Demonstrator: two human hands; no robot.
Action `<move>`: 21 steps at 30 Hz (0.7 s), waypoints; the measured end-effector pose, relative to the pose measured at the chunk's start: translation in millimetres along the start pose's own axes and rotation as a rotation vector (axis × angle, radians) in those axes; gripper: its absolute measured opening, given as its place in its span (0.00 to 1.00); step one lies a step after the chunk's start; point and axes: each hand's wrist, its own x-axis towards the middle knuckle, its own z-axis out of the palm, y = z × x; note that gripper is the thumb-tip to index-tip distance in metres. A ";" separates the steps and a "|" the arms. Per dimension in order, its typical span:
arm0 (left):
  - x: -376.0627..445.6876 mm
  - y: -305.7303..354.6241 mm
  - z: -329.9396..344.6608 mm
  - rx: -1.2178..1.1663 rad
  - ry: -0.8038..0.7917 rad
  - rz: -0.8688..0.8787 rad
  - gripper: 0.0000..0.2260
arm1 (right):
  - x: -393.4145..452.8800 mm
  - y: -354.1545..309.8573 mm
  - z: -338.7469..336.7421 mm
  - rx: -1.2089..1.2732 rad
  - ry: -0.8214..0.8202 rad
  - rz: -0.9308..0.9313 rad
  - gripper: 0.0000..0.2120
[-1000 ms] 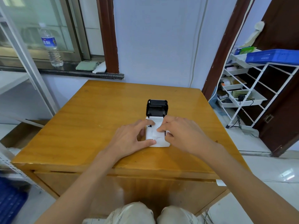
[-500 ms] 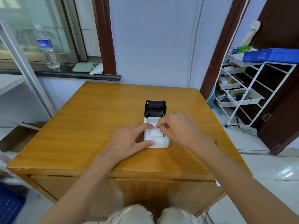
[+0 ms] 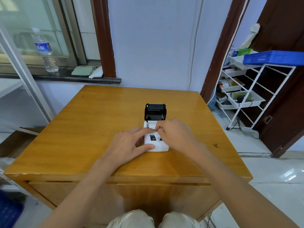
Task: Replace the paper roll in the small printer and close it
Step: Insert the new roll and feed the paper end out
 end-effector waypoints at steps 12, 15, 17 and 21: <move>-0.6 2.2 1.2 0.055 0.063 0.017 0.18 | -14.4 14.0 6.7 -0.029 0.085 -0.047 0.18; -1.0 2.3 0.5 0.055 0.062 0.025 0.19 | -12.5 12.5 6.3 -0.071 0.069 -0.055 0.18; -0.6 2.3 1.0 0.046 0.056 0.021 0.18 | -12.4 11.1 5.7 -0.099 0.064 -0.057 0.18; -0.5 1.1 1.8 0.030 0.054 0.010 0.18 | -13.4 9.8 6.3 -0.137 0.073 -0.055 0.18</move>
